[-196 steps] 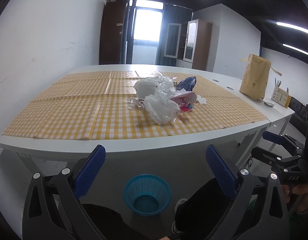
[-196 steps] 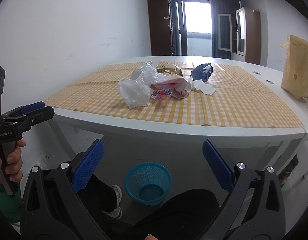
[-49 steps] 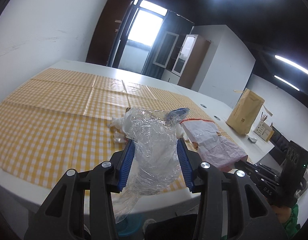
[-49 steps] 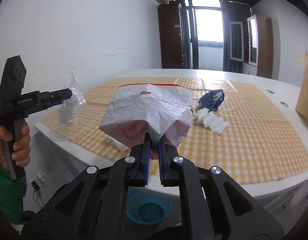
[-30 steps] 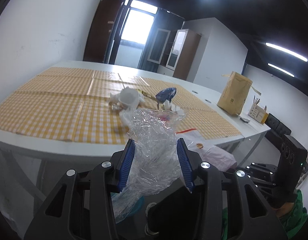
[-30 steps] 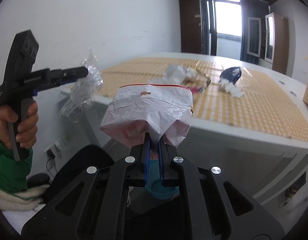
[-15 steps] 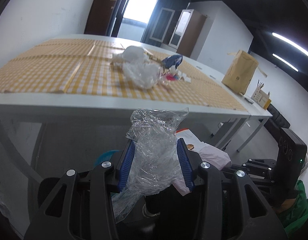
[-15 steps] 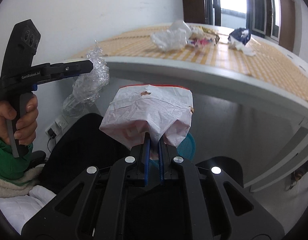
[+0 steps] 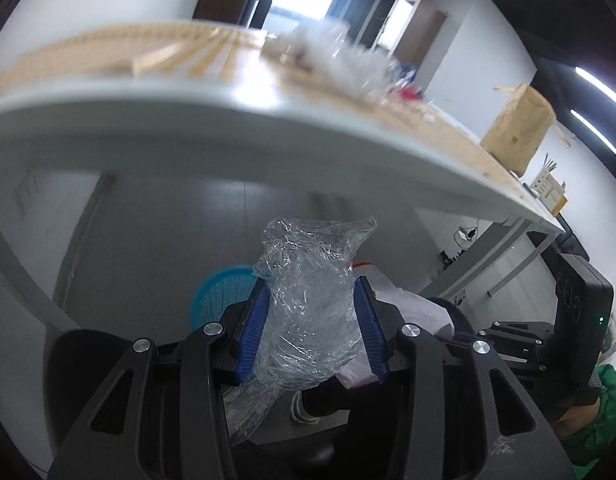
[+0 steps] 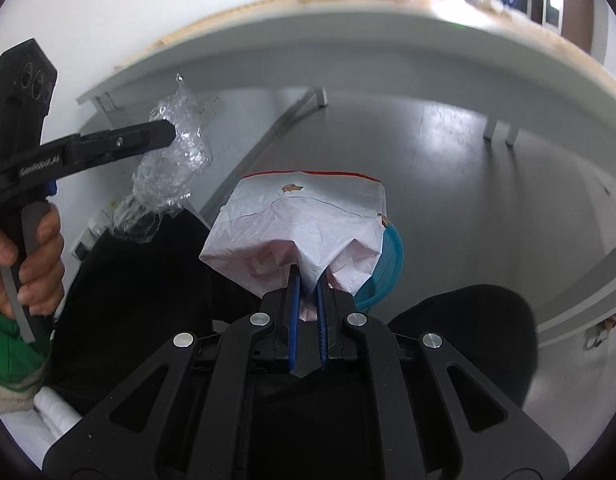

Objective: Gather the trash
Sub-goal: 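Lift the paper bag with the right gripper while the left gripper carries the plastic wrap toward the wastebasket, then open both grippers over the blue wastebasket, dropping the bag and wrap, then raise both tools from the wastebasket back toward the table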

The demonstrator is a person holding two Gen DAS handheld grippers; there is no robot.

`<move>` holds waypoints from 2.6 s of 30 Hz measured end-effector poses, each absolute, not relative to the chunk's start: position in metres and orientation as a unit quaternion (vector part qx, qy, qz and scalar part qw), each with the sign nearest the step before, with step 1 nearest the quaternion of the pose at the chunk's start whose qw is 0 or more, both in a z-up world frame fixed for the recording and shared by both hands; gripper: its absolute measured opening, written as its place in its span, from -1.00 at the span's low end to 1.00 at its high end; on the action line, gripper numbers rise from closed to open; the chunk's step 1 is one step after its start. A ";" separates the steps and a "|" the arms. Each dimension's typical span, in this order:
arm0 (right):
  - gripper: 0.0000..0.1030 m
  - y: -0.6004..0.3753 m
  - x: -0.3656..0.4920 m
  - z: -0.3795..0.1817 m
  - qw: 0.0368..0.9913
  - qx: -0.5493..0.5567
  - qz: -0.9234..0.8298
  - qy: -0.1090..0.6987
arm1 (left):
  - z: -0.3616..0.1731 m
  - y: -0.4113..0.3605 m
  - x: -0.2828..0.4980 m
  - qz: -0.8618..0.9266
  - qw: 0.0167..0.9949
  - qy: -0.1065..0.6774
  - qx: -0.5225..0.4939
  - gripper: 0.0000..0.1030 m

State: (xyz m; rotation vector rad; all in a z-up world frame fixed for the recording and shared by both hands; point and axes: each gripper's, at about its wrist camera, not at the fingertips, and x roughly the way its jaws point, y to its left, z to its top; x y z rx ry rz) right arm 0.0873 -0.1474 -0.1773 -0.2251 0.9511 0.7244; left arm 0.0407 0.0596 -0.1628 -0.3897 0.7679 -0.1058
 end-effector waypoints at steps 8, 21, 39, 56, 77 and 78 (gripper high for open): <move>-0.87 -0.127 0.114 -0.226 0.802 -0.106 0.325 0.490 | -0.205 0.072 0.068 -0.041 0.896 0.386 -0.215 -0.16; -0.87 -0.086 0.155 -0.283 0.773 -0.129 0.303 0.542 | -0.278 0.085 0.141 -0.021 0.858 0.443 -0.260 -0.17; -0.87 -0.056 0.248 -0.398 0.710 -0.093 0.245 0.654 | -0.382 0.118 0.229 0.037 0.788 0.537 -0.301 -0.17; -0.42 -0.056 0.284 -0.443 0.686 -0.074 0.218 0.690 | -0.425 0.132 0.253 0.074 0.745 0.587 -0.308 0.34; -0.10 -0.065 0.263 -0.399 0.736 -0.109 0.196 0.639 | -0.393 0.127 0.220 0.111 0.759 0.579 -0.275 0.42; -0.10 -0.066 0.260 -0.395 0.740 -0.108 0.196 0.635 | -0.390 0.127 0.217 0.112 0.761 0.578 -0.274 0.42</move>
